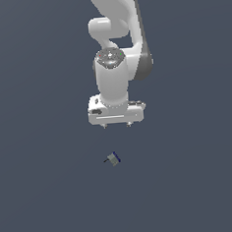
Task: Pick up the object and move it to a goal position.
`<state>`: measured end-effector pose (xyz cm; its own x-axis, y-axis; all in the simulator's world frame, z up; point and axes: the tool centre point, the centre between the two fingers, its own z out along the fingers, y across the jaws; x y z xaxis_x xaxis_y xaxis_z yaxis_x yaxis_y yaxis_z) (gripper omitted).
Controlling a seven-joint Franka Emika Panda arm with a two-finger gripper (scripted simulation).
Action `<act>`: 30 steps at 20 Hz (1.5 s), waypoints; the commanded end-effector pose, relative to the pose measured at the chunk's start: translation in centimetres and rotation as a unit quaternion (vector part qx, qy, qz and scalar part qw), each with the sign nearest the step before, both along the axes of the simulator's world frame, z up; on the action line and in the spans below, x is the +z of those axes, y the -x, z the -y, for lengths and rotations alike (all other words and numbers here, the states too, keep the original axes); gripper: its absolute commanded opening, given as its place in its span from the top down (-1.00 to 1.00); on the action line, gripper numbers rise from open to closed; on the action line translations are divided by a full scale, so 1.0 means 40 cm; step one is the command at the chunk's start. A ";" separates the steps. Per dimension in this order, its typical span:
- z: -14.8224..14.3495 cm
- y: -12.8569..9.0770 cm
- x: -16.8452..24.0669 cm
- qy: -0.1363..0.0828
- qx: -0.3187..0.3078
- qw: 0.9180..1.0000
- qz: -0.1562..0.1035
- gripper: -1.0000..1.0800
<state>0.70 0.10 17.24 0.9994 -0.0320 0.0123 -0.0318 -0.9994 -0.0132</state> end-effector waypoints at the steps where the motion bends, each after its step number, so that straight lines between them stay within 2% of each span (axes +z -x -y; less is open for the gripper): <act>1: -0.002 0.001 0.003 -0.001 0.002 1.000 0.001 -0.92; 9: 0.002 -0.010 -0.007 -0.001 -0.018 1.000 0.000 -0.92; 18: 0.019 -0.052 -0.046 -0.004 -0.099 0.995 -0.003 -0.92; 24: 0.036 -0.094 -0.090 -0.005 -0.184 0.983 -0.006 -0.92; 30: 0.054 -0.135 -0.139 -0.004 -0.270 0.963 -0.008 -0.92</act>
